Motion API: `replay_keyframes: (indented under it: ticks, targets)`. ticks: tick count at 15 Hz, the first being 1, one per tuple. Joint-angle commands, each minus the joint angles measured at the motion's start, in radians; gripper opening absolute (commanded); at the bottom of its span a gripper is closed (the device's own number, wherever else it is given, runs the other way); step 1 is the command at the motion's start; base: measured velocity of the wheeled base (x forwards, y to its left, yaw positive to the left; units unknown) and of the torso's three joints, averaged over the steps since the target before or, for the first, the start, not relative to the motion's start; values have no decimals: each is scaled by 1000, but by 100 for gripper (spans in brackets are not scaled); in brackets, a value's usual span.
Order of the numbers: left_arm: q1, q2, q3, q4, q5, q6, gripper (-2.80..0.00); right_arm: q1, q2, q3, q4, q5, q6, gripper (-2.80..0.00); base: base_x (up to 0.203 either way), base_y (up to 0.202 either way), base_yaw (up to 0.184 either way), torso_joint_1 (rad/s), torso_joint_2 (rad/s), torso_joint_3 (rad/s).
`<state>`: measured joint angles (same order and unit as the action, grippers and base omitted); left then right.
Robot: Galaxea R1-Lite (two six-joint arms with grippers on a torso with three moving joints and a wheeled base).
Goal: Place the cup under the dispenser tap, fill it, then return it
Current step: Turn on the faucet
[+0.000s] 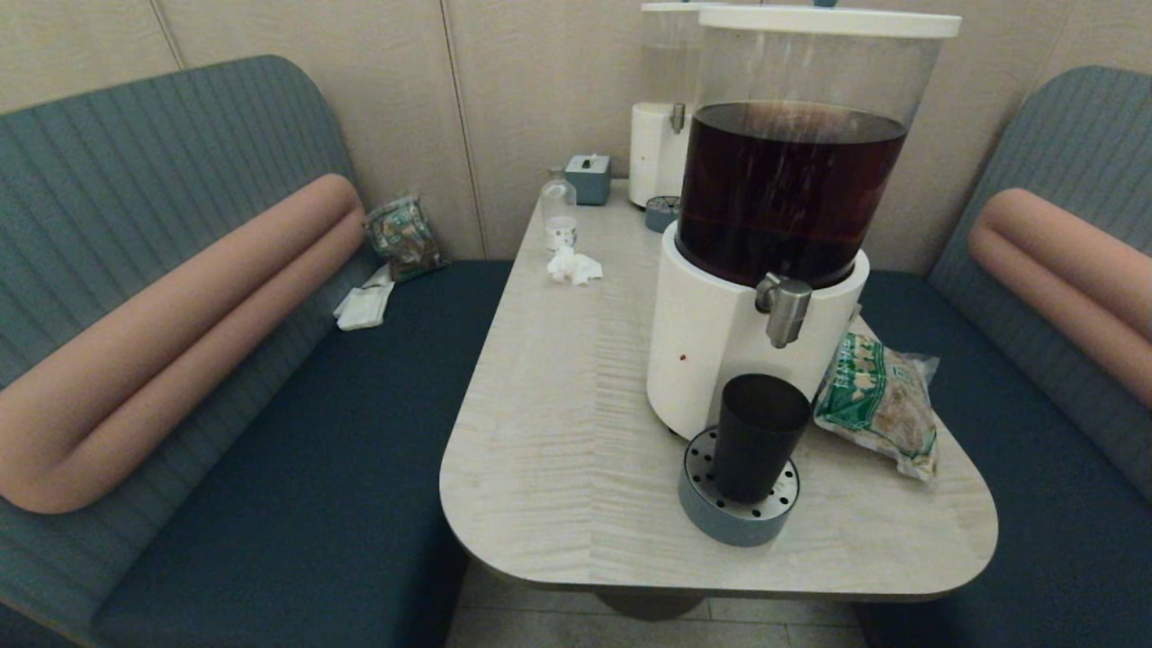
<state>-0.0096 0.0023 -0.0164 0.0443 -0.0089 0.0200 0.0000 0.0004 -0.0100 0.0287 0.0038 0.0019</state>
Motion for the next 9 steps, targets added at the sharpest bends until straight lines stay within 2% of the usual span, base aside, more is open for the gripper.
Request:
replay_keyframes:
  ticks: [1,6,9]
  targets:
    - [0,-2,3,-7,-8,4,-280,0,0,-1,0,1,0,-280,0,0,0,0,0,0]
    - [0,-2,15,-44,-2,0,-280,0,-2,1,0,1,0,-280,0,0,0,0,0,0]
    - [0,-2,16,-46,0,-2,-280,0,-2,1,0,-2,-38,-280,0,0,0,0,0,0]
